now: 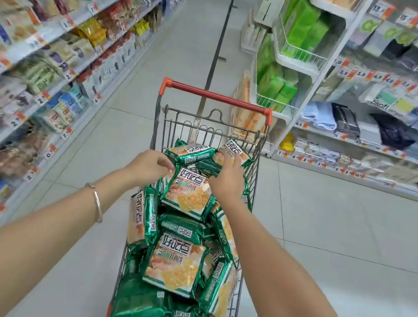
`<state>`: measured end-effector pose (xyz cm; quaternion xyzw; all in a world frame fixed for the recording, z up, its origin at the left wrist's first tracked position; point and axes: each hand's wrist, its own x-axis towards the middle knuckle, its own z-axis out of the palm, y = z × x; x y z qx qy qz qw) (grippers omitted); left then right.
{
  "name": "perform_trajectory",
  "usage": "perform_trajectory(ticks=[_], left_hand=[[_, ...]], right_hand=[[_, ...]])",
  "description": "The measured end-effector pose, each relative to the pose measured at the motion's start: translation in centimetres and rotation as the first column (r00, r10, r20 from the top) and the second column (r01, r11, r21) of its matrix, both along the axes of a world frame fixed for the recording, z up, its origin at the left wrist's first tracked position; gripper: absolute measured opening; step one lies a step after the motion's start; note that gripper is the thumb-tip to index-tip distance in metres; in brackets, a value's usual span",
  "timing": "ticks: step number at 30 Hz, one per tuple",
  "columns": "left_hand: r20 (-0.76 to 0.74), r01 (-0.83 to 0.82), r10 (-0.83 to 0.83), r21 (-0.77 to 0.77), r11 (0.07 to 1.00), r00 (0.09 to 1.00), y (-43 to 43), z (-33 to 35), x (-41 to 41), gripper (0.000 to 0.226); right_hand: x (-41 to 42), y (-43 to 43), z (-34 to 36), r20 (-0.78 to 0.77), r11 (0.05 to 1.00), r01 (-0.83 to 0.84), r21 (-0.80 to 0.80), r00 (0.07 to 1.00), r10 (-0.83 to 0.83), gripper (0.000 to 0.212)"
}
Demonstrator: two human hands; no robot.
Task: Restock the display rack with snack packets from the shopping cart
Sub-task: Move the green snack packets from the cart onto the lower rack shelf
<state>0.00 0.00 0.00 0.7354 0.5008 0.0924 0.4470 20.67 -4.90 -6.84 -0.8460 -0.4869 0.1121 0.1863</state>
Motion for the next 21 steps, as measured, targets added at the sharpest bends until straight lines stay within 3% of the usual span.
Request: perform_trajectory(ticks=[2, 4, 6, 8, 11, 14, 15, 17, 18, 19, 21], left_hand=[[-0.008, -0.028, 0.028, -0.008, 1.0, 1.0, 0.7, -0.5, 0.1, 0.02], [-0.01, -0.048, 0.048, -0.02, 0.999, 0.999, 0.9, -0.8, 0.0, 0.021], [0.016, -0.084, 0.084, -0.031, 0.996, 0.996, 1.5, -0.8, -0.1, 0.022], [0.059, -0.151, 0.152, -0.029, 0.988, 0.987, 2.0, -0.9, -0.4, 0.027], [0.105, -0.202, 0.209, -0.071, 0.977, 0.972, 2.5, -1.1, -0.2, 0.028], [0.207, -0.22, 0.25, -0.16, 0.962, 0.946, 2.3, -0.5, 1.7, 0.02], [0.249, -0.222, 0.273, -0.216, 0.951, 0.929, 2.1, -0.2, 2.6, 0.02], [0.318, -0.218, 0.315, -0.306, 0.927, 0.894, 2.0, 0.6, 4.0, 0.025], [0.344, -0.204, 0.309, -0.31, 0.929, 0.887, 1.7, 1.1, 4.5, 0.028], [0.355, -0.164, 0.251, -0.259, 0.952, 0.901, 1.6, 1.6, 4.8, 0.032], [0.298, 0.044, -0.017, -0.085, 0.995, 0.954, 1.3, 2.4, 5.0, 0.047]], right_hand=[[0.9, 0.4, -0.4, 0.066, 0.995, -0.01, -0.103, 0.998, 0.017, 0.076], [2.0, 0.2, -1.0, 0.072, 0.995, -0.043, -0.089, 0.996, 0.049, 0.057], [3.1, -0.3, -0.2, -0.009, 0.988, -0.006, 0.151, 1.0, 0.007, 0.034], [4.2, -1.6, 1.9, -0.162, 0.909, 0.135, 0.395, 0.984, -0.075, 0.027], [5.5, -4.2, 5.1, -0.533, 0.748, 0.408, 0.524, 0.842, -0.086, 0.039], [5.4, -5.7, 6.3, -0.756, 0.709, 0.565, 0.421, 0.651, -0.07, 0.057], [5.1, -6.1, 6.4, -0.793, 0.711, 0.584, 0.391, 0.606, -0.061, 0.054], [4.5, -6.8, 6.4, -0.811, 0.748, 0.555, 0.363, 0.583, -0.039, 0.034], [4.4, -7.3, 6.5, -0.78, 0.791, 0.487, 0.371, 0.625, -0.018, 0.028], [4.2, -7.8, 6.9, -0.742, 0.846, 0.389, 0.365, 0.67, 0.013, 0.023], [3.8, -8.5, 8.0, -0.695, 0.943, 0.167, 0.288, 0.713, 0.086, 0.024]])
